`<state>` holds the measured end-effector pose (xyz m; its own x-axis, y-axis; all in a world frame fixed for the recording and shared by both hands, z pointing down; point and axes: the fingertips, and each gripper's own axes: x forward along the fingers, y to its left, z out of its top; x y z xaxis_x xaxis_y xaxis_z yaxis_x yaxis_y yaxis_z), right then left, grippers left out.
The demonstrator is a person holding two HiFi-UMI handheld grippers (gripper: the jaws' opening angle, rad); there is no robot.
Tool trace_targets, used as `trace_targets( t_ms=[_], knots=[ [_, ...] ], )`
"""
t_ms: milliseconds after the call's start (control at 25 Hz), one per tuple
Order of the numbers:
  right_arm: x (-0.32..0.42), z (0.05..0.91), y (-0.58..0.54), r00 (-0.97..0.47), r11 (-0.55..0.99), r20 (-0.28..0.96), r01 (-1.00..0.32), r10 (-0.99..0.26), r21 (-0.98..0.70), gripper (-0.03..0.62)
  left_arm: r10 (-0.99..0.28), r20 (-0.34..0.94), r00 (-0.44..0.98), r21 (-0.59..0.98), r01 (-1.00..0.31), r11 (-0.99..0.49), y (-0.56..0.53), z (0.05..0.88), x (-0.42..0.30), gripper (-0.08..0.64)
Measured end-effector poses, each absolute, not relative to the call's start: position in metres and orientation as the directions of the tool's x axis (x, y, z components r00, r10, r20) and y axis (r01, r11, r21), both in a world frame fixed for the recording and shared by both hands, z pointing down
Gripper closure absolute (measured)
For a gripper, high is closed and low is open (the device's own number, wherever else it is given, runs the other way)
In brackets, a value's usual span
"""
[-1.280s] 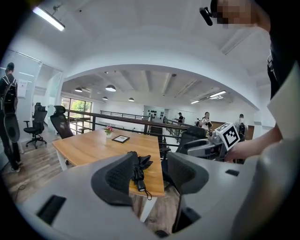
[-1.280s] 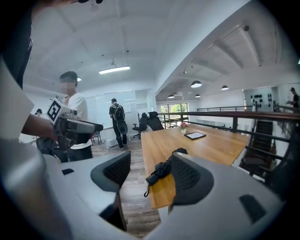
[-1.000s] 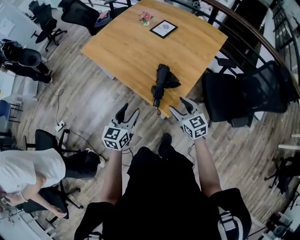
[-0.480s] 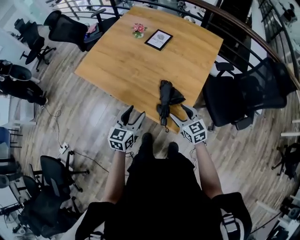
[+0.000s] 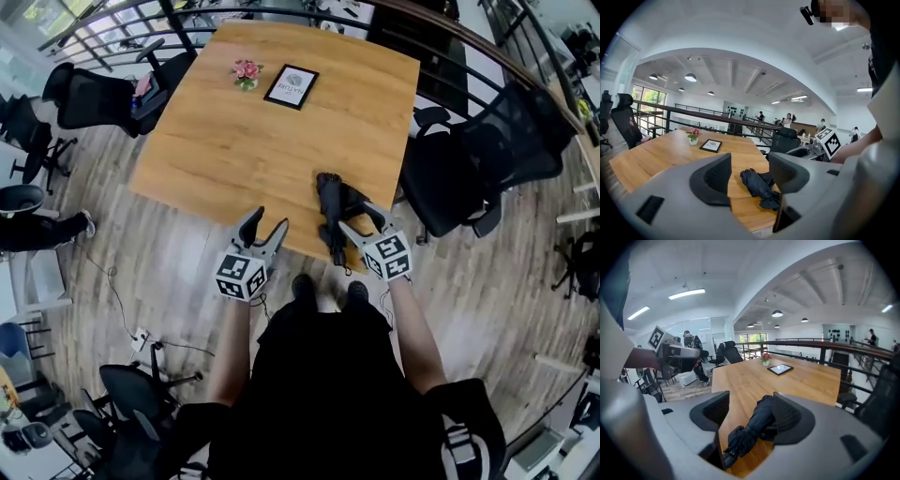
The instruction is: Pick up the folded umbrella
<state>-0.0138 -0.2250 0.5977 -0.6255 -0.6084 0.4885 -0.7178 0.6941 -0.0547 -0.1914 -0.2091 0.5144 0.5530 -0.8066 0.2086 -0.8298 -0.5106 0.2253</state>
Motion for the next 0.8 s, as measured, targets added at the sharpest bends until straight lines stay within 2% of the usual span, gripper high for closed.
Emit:
trace_targets(
  t_ms=[360,800],
  knots=[
    [-0.029,0.632,-0.224,-0.575,0.604,0.531,-0.784,-0.623,-0.142,0.282,-0.729,0.257,0.635,0.268,-0.771,-0.577,-0.224,0.546,-0.199,0.311],
    [-0.027,0.703,-0.230,-0.548,0.561,0.617,-0.804,-0.565,-0.200,0.282,-0.717,0.382,0.583,0.308,-0.812,-0.496,-0.228,0.597,-0.210,0.311]
  ],
)
